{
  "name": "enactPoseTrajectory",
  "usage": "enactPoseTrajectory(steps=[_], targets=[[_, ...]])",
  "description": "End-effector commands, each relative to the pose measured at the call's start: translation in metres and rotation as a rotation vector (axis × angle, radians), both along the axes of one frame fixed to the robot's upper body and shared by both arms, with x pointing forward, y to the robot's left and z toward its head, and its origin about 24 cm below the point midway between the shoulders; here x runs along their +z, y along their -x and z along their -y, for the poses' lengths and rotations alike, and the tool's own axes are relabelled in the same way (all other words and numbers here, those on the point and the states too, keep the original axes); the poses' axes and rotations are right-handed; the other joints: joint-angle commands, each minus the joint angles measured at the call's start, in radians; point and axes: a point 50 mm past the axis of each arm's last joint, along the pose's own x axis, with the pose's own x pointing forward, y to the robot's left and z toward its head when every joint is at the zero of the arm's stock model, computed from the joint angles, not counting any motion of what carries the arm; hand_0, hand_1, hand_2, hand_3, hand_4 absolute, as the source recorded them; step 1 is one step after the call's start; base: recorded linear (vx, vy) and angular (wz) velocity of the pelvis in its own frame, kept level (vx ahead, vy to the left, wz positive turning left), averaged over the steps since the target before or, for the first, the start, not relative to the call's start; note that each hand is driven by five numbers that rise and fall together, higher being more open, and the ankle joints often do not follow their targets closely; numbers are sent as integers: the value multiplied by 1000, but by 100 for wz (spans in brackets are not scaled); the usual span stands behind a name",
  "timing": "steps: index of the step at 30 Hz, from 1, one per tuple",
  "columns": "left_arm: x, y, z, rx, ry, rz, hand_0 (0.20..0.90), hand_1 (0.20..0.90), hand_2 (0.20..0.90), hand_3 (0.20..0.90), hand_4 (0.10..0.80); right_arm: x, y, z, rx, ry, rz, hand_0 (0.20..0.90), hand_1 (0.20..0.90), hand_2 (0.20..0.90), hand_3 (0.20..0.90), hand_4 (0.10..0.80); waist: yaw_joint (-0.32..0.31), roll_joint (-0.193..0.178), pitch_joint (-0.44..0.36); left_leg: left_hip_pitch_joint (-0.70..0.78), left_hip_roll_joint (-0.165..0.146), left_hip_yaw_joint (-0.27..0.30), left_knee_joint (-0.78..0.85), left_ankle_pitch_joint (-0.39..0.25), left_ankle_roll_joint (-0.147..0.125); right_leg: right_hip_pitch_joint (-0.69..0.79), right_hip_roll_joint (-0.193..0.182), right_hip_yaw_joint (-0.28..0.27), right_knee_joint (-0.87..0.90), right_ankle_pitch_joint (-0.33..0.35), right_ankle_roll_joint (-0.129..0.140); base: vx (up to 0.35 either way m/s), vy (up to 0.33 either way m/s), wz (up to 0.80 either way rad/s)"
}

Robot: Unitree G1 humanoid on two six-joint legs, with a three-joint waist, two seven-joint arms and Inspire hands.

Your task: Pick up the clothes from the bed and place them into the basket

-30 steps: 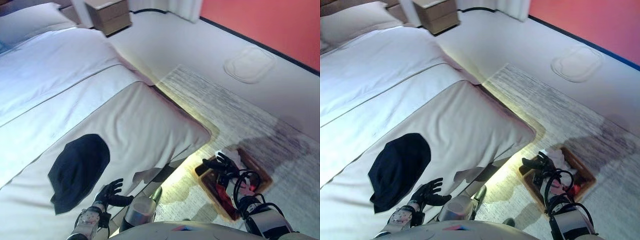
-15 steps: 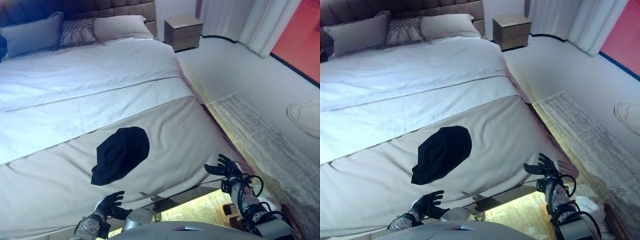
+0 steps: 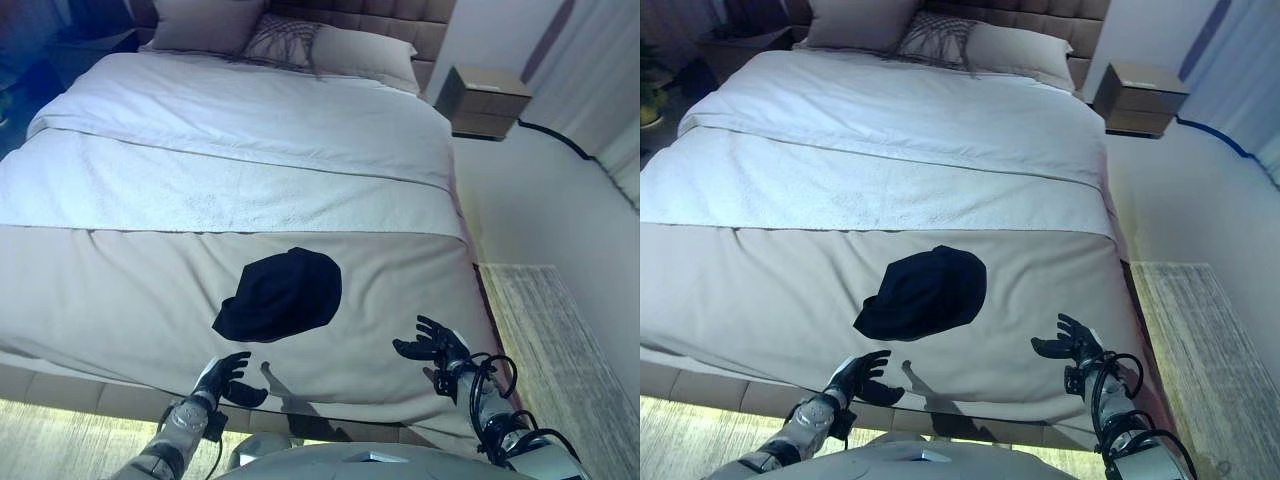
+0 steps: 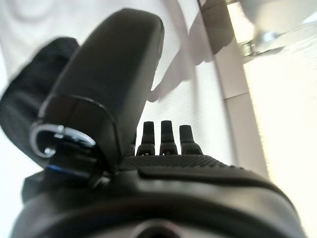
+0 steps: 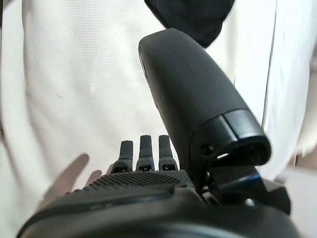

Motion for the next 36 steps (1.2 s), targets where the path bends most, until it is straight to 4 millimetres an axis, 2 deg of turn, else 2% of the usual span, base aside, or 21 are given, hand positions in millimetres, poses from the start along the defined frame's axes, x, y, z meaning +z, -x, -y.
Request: enactPoseTrajectory(steps=[1, 2, 3, 5, 6, 8, 13, 14, 16, 17, 19, 20, 23, 24, 26, 27, 29, 30, 32, 33, 36], targets=[[13, -31, 11, -52, 2, 123, 900, 900, 900, 900, 800, 44, -53, 11, 170, 164, 186, 900, 900, 900, 900, 800, 40, -10, 8, -38, 73, 201, 115, -62, -33, -37, 2, -25, 105, -20, 17, 4, -36, 38], [14, -33, 11, -69, 5, 122, 900, 900, 900, 900, 800, 49, -58, 11, 189, 203, 194, 900, 900, 900, 900, 800, 37, -18, 20, -73, 105, 278, 168, -58, -57, -28, -6, -54, 103, -21, 14, -10, 4, 60], [15, -35, 10, -74, 7, 118, 900, 900, 900, 900, 800, 54, -62, 12, 214, 241, 202, 900, 900, 900, 900, 800, 35, -24, 28, -98, 130, 313, 196, -54, -72, -23, -13, -70, 103, -22, 13, -16, 66, 84], [15, -35, 10, -88, 6, 104, 900, 900, 900, 900, 800, 63, -71, 15, 262, 309, 224, 900, 900, 900, 900, 800, 44, -29, 44, -129, 166, 307, 215, -38, -93, -20, -27, -89, 109, -26, 11, 14, 106, 109], [13, -30, 7, -87, -1, 90, 900, 900, 900, 900, 800, 77, -84, 16, 320, 376, 262, 900, 900, 900, 900, 800, 66, -25, 62, -157, 190, 276, 200, -4, -110, -4, -37, -87, 109, -32, 15, 53, 113, 123], [13, -28, -1, -74, -16, 78, 900, 900, 900, 900, 800, 95, -102, 13, 418, 488, 315, 900, 900, 900, 900, 800, 86, -13, 69, -173, 200, 288, 160, 19, -108, 12, -45, -106, 110, -54, 15, 85, 146, 82], [14, -23, -11, -138, -43, 42, 900, 900, 900, 900, 800, 111, -116, -4, 561, 667, 388, 900, 900, 900, 900, 800, 111, -4, 59, -149, 165, 258, 126, 8, -68, -14, -76, -128, 224, -85, 34, 116, 108, 31], [17, -26, -15, -116, -57, 45, 900, 900, 900, 900, 800, 116, -120, -12, 593, 711, 425, 900, 900, 900, 900, 800, 107, 10, 77, -124, 138, 229, 109, -1, -42, -111, -120, -113, 388, -9, 73, 150, 128, 14], [21, -31, -22, -96, -76, 71, 900, 900, 900, 900, 800, 126, -131, -29, 637, 750, 487, 900, 900, 900, 900, 800, 87, 17, 106, -93, 141, 216, 94, -17, -43, -220, -134, -96, 409, 58, 92, 76, 9, 29], [27, -39, -27, -93, -86, 101, 900, 900, 900, 900, 800, 133, -139, -43, 677, 790, 532, 900, 900, 900, 900, 800, 84, 23, 133, -102, 159, 211, 116, -28, -49, -238, -113, -110, 415, 12, 74, -59, -95, 50], [34, -48, -32, -42, -86, 145, 900, 900, 900, 900, 800, 146, -148, -59, 740, 847, 588, 900, 900, 900, 900, 800, 78, 13, 163, -126, 170, 214, 138, -28, -57, -244, -111, -92, 391, 9, 68, -95, -110, 32], [42, -65, -29, -1, -63, 192, 900, 900, 900, 900, 800, 157, -156, -72, 792, 925, 641, 900, 900, 900, 900, 800, 85, 4, 191, -169, 175, 209, 155, -17, -63, -221, -79, -92, 330, -40, 45, -130, -155, 13], [56, -91, -16, -76, -48, 280, 900, 900, 900, 900, 800, 190, -177, -65, 730, 1008, 710, 900, 900, 900, 900, 800, 131, -23, 231, -269, 181, 207, 184, 5, -79, -220, -48, -117, 261, -45, 23, -167, -202, 16], [59, -93, -14, -101, -44, 306, 900, 900, 900, 900, 800, 201, -182, -59, 693, 1029, 723, 900, 900, 900, 900, 800, 150, -26, 244, -295, 184, 198, 193, 10, -83, -227, -45, -128, 256, -45, 19, -60, -147, 26], [60, -93, -12, -121, -43, 321, 900, 900, 900, 900, 800, 209, -187, -52, 654, 1034, 715, 900, 900, 900, 900, 800, 168, -25, 253, -314, 185, 185, 201, 11, -87, -232, -43, -142, 255, -47, 13, 43, -71, 27], [61, -92, -10, -157, -46, 329, 900, 900, 900, 900, 800, 218, -191, -43, 602, 1054, 701, 900, 900, 900, 900, 800, 195, -18, 266, -341, 181, 163, 210, 17, -90, -245, -47, -164, 264, -48, 5, 96, -42, 25], [61, -90, -10, -179, -46, 335, 900, 900, 900, 900, 800, 223, -194, -40, 583, 1077, 693, 900, 900, 900, 900, 800, 211, -9, 277, -363, 180, 148, 220, 21, -93, -259, -52, -181, 279, -50, 0, 87, -17, 24], [63, -89, -11, -193, -36, 352, 900, 900, 900, 900, 800, 234, -199, -34, 555, 1117, 676, 900, 900, 900, 900, 800, 230, 6, 294, -398, 174, 131, 240, 25, -93, -290, -62, -200, 311, -53, -7, 60, 12, 15], [65, -89, -11, -192, -23, 369, 900, 900, 900, 900, 800, 242, -201, -31, 534, 1129, 668, 900, 900, 900, 900, 800, 242, 19, 306, -429, 169, 118, 264, 26, -92, -317, -72, -212, 340, -56, -11, 78, 5, 12], [68, -90, -12, -188, -15, 392, 900, 900, 900, 900, 800, 249, -204, -29, 512, 1136, 663, 900, 900, 900, 900, 800, 251, 26, 316, -448, 161, 102, 290, -5, -97, -341, -78, -203, 378, -85, -5, 78, -2, 14], [75, -94, -9, -172, 18, 449, 900, 900, 900, 900, 800, 262, -210, -26, 439, 1127, 643, 900, 900, 900, 900, 800, 280, 51, 352, -538, 136, 77, 356, -8, -88, -426, -94, -219, 464, -101, -14, 10, 19, 16]])
